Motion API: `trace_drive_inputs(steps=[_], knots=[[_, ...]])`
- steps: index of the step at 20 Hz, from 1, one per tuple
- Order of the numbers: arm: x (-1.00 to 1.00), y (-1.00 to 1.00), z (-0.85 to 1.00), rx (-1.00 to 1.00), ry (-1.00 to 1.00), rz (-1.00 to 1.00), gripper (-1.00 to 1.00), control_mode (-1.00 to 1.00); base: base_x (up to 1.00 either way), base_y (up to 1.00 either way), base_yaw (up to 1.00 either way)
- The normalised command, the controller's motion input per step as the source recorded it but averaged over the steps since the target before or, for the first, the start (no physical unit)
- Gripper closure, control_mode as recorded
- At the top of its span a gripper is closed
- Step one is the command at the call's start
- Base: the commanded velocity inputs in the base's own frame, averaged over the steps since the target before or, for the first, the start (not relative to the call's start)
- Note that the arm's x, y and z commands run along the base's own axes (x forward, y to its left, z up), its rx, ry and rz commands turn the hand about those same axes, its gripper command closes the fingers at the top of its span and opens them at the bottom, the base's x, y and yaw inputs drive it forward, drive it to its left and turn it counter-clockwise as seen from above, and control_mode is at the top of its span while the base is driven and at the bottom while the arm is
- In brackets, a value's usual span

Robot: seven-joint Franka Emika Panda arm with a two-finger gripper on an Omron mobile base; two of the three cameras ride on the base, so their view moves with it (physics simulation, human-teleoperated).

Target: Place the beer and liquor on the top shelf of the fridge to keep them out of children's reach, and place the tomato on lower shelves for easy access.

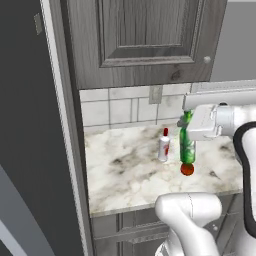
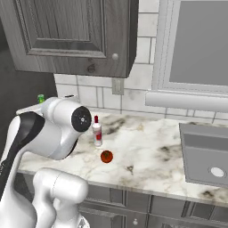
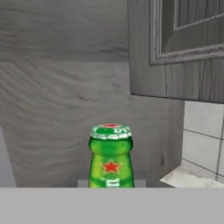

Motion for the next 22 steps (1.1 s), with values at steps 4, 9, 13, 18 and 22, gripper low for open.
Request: trace_drive_inputs(steps=[4,9,13,18,22], knots=[[-0.23,-0.11,0.25,-0.01,0.00,0.00,1.00,1.00,-0.29,-0.16,0.00],[0.00,0.00,0.00,0.00,0.00,0.00,1.00,1.00,-0.74,-0.31,0.06],[0.00,0.00,0.00,0.00,0.00,0.00,1.00,1.00,-0.73,-0.08,0.32],[0.00,0.00,0.00,0.00,0.00,0.00,1.00,1.00,-0.51,-0.11,0.51],[0.00,0.00,0.00,0.00,0.00,0.00,1.00,1.00,-0.45,-0.32,0.60]])
